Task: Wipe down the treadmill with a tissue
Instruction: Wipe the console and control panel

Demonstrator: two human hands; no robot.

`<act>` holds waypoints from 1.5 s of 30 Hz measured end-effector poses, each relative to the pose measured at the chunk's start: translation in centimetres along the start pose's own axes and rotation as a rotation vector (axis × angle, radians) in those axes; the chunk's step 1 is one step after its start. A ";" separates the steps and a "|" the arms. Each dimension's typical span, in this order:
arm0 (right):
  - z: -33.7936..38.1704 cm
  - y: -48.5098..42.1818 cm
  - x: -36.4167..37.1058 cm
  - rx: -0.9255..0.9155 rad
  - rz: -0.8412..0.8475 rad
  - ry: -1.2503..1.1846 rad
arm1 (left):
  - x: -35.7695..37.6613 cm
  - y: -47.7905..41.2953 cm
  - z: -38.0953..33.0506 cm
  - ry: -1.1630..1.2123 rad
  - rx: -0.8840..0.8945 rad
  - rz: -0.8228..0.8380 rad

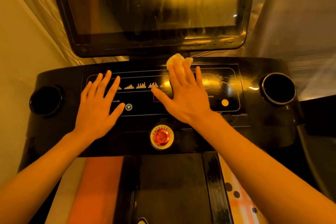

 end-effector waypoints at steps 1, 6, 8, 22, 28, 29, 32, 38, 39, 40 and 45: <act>-1.1 0.3 -0.3 -0.025 0.006 0.025 | 0.0 0.0 0.0 0.006 0.000 0.003; -10.3 3.9 -3.2 0.211 -0.061 0.056 | -0.2 0.0 -0.1 0.053 -0.017 0.033; -10.0 3.8 -3.3 0.269 -0.070 0.035 | -0.5 0.1 -0.8 0.064 -0.027 0.017; -12.7 5.4 -3.7 0.259 -0.098 0.070 | 0.8 1.8 -5.0 0.006 0.073 -0.006; -12.8 4.8 -4.1 0.457 -0.137 0.015 | 0.8 1.9 -5.2 0.006 0.066 -0.009; -9.9 3.8 -3.1 0.376 -0.125 0.010 | 0.7 1.8 -5.2 0.007 0.068 -0.008; -1.1 2.8 0.1 0.053 -0.056 -0.010 | 0.7 1.9 -5.1 -0.010 0.069 -0.011; -7.3 7.1 -1.6 0.109 -0.090 0.084 | 0.6 1.9 -5.1 -0.013 0.068 -0.014; -9.2 8.1 -2.2 0.226 -0.111 0.053 | 0.6 1.9 -5.1 -0.012 0.065 -0.018; -10.0 8.7 -2.5 0.327 -0.117 0.011 | 0.7 1.8 -5.2 -0.013 0.062 -0.020; 1.3 5.6 0.7 0.115 -0.023 -0.047 | 0.7 2.0 -5.1 -0.042 0.055 -0.012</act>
Point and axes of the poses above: each hand's wrist, its own y-axis away from the middle knuckle, its own x-axis out of the palm, z = x × y, the point moved 5 cm from there along -y, towards the middle knuckle, and after that the axes turned 8 degrees about -x, right-handed, at the moved point
